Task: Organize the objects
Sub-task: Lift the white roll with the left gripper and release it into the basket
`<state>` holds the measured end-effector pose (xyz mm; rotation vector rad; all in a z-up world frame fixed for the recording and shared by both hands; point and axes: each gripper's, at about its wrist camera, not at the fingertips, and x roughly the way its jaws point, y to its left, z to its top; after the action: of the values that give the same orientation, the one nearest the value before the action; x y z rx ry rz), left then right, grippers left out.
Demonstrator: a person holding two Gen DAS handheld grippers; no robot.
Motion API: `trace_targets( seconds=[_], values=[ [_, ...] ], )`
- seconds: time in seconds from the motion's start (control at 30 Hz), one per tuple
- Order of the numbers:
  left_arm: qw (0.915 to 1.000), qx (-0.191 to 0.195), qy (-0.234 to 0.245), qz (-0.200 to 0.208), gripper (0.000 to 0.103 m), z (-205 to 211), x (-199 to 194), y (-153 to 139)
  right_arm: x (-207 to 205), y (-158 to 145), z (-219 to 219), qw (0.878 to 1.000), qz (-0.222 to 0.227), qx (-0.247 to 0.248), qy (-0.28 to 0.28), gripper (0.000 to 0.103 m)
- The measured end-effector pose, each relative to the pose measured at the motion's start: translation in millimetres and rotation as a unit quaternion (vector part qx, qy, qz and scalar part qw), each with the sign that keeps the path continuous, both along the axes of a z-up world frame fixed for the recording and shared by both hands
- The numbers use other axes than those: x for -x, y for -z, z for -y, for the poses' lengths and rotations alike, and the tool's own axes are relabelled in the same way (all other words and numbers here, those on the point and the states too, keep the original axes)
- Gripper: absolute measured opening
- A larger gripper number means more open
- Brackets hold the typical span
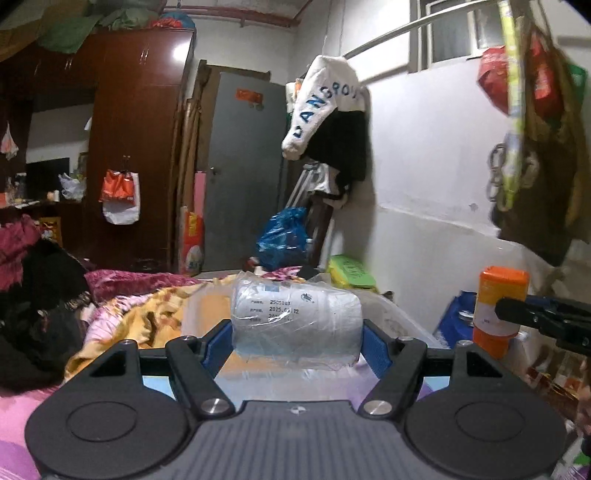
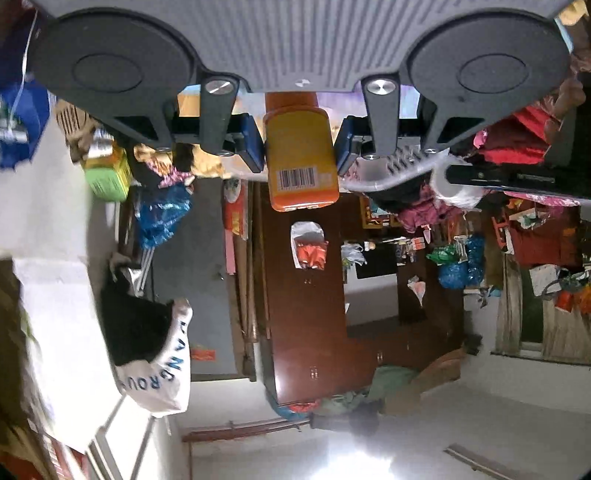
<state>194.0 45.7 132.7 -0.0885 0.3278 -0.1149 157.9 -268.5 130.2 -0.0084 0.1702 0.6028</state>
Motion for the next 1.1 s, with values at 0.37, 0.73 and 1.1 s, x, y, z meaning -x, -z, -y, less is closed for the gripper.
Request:
trace_targets(
  seconds=[0.37, 0.73, 1.1],
  values=[
    [0.9888, -0.036, -0.056, -0.134, 0.075, 4, -115, 31, -118, 37, -93, 0.985, -0.103, 0.131, 0.049, 0.044],
    [0.9873, -0.038, -0.057, -0.143, 0.076, -1, -127, 50, -130, 51, -88, 0.982, -0.149, 0.114, 0.038, 0.045],
    [0.9978, -0.037, -0.035, -0.043, 0.102, 2, -53, 46, -83, 26, -53, 0.995, -0.071, 0.051, 0.041, 0.103]
  ],
)
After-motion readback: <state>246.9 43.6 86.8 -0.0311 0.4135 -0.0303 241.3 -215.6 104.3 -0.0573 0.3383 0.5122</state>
